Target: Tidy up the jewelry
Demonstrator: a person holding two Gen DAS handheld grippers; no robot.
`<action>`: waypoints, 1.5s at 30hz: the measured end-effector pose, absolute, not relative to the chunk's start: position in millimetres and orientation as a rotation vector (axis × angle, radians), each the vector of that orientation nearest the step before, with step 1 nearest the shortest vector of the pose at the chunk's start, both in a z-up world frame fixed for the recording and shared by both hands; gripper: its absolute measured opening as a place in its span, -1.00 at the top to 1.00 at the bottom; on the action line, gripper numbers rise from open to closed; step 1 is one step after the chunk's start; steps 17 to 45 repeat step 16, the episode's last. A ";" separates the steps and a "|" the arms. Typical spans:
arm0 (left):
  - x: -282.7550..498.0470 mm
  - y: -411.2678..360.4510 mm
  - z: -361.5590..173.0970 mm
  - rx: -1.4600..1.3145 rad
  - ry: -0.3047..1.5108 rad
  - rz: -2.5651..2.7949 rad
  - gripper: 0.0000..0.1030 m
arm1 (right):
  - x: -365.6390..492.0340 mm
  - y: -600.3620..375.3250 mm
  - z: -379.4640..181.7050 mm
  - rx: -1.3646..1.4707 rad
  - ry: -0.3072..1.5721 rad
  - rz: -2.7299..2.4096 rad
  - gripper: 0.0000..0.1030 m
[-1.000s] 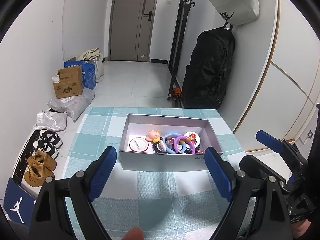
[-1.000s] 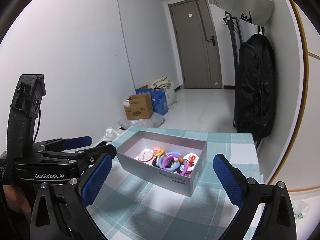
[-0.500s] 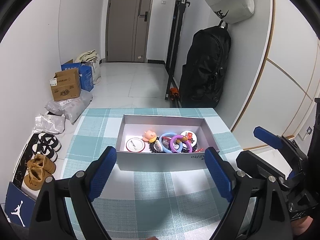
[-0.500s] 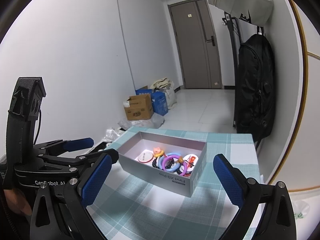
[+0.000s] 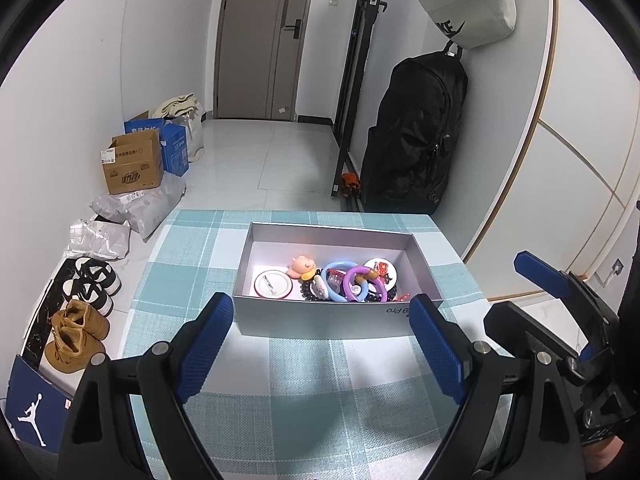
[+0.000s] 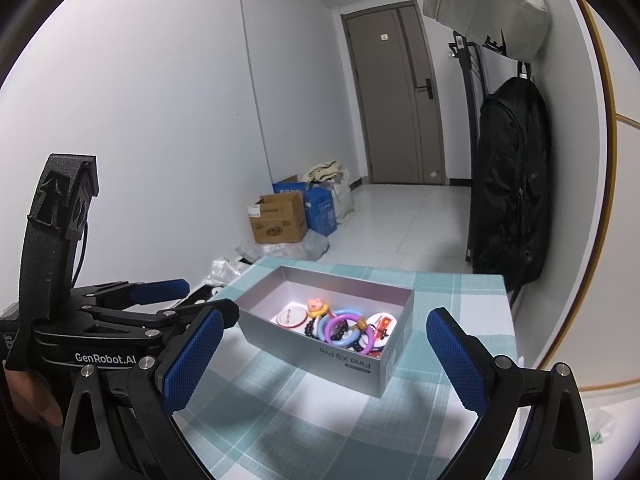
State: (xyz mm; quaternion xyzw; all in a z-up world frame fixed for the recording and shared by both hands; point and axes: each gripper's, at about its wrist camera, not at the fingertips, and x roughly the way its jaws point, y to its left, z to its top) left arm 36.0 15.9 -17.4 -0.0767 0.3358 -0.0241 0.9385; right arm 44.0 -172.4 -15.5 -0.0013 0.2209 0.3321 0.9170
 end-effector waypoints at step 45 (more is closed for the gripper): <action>34.2 12.7 -28.6 -0.101 0.667 -0.060 -0.68 | 52.3 -168.4 -20.7 0.004 0.483 0.678 -1.00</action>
